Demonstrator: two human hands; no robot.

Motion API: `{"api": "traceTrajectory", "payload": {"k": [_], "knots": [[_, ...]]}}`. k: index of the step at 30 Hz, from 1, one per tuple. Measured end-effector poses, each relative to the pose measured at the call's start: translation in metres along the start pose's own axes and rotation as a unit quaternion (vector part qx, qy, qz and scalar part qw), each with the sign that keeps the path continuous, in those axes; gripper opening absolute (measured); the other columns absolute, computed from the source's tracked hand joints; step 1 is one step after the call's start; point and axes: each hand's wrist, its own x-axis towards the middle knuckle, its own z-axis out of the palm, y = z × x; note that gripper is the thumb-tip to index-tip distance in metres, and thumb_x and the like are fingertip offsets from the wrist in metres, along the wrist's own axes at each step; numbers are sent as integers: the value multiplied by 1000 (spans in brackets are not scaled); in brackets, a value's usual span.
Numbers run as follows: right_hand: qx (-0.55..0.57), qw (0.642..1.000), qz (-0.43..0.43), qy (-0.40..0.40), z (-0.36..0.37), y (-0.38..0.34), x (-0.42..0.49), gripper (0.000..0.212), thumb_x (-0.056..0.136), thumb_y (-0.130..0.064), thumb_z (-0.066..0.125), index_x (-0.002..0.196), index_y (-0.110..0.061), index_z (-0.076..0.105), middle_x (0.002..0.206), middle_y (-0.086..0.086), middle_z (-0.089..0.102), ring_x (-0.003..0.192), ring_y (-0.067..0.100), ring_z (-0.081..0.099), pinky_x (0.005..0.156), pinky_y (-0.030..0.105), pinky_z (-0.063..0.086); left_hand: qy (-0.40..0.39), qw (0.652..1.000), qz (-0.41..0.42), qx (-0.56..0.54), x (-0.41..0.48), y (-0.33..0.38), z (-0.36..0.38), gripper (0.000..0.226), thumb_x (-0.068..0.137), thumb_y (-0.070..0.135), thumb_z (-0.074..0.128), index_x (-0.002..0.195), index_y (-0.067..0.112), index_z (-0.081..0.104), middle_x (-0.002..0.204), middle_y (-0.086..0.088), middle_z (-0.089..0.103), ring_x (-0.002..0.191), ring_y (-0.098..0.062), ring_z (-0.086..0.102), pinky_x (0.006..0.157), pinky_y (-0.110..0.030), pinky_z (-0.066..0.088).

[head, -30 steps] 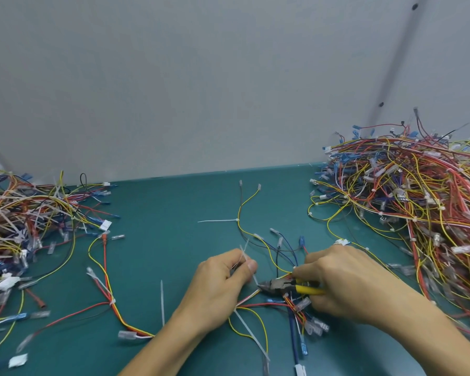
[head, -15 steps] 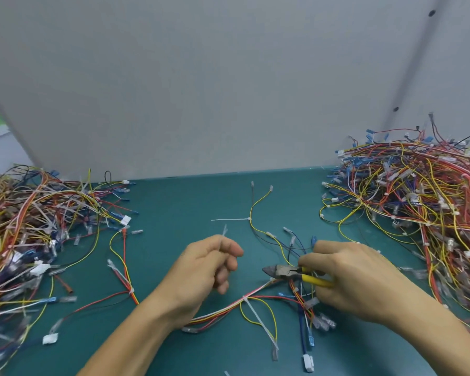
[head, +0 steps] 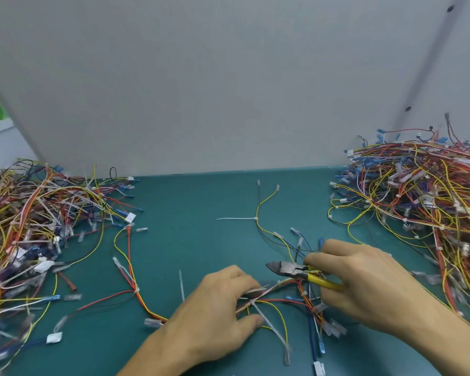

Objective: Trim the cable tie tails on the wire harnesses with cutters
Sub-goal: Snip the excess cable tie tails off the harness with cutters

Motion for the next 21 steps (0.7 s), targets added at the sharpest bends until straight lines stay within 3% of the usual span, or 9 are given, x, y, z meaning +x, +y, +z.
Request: {"api": "traceTrajectory", "payload": {"k": [7,9,11,15,17,21], "knots": [[8,999,-3,-31,-1,-3,1,19,68,-27,73,85,-30,67,73,-11,50,59,22,51,47,29,37,64,997,-21,23,2,5,7,19,89,41,47,94,29,60,88,12,61,83,-8,55,75,-29,46],[17,999,-15,-35,0,-3,1,18,72,-31,69,89,-31,66,75,-11,48,64,21,52,51,30,39,59,995,-70,-39,3,3,5,6,90,31,55,91,30,61,84,16,67,81,-4,59,75,-25,47],[17,998,-18,-49,1,-3,0,21,80,-40,59,100,-33,63,83,-12,45,76,18,52,60,32,40,35,988,-108,-102,5,1,1,12,88,21,62,87,33,59,80,24,69,78,3,62,71,-14,46],[-11,995,-22,-96,5,-7,0,33,83,-47,44,113,-36,53,97,-12,44,91,12,48,69,28,40,21,985,-120,-118,8,-2,-2,12,86,24,66,80,31,58,65,27,62,61,5,53,58,-11,38],[-16,994,-25,-105,8,-11,-1,33,83,-47,43,113,-34,52,97,-12,43,89,13,47,70,29,42,27,986,-116,-114,7,-4,-2,12,87,26,65,77,30,59,61,22,59,57,2,48,54,-14,36],[-16,993,-19,-113,11,-17,0,35,81,-43,41,114,-34,51,100,-12,43,91,15,50,68,29,39,32,982,-117,-146,8,-7,-4,9,89,27,62,82,33,60,70,3,62,61,-6,47,64,-25,43]]}}
